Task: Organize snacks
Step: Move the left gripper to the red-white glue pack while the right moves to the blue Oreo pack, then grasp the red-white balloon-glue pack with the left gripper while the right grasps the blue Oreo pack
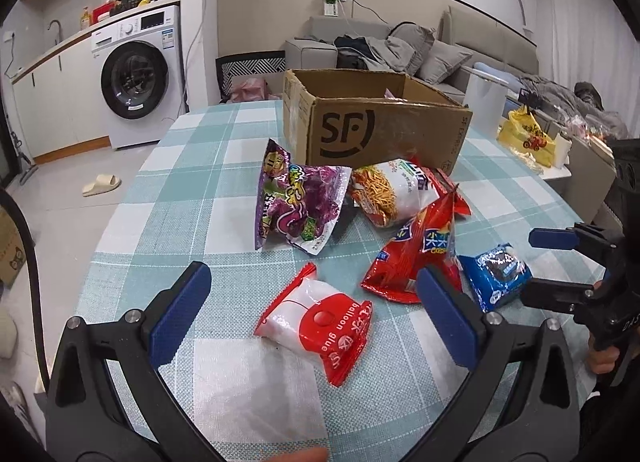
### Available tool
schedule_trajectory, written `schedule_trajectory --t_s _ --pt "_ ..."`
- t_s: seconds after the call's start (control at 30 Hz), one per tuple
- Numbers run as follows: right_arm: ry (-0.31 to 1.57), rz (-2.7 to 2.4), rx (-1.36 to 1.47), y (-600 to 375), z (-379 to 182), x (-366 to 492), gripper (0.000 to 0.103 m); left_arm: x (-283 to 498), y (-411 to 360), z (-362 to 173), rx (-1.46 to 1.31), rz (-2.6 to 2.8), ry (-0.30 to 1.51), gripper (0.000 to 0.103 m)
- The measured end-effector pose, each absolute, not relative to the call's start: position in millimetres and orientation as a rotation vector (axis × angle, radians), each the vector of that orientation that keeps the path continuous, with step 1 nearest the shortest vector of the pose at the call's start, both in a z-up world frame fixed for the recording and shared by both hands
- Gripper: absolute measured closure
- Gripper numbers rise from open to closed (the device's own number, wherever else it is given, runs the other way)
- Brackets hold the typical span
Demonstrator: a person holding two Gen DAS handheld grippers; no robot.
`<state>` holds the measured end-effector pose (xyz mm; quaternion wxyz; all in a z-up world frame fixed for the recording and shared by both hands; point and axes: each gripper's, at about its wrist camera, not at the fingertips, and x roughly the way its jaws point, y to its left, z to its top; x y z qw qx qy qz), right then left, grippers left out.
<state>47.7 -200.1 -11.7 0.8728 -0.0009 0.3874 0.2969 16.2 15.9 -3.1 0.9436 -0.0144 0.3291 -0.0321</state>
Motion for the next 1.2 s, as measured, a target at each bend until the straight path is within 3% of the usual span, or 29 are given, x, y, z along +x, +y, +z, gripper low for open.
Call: schedule_trajectory --t_s 0.33,1.2 --pt "0.948 0.609 0.026 -193 -32 64 0.0 24 14 -17 -0.019 -0.062 0.736 0.001" --pt "0.924 0.441 -0.135 -190 -36 71 0.0 44 15 -33 -0.028 -0.033 0.826 0.001"
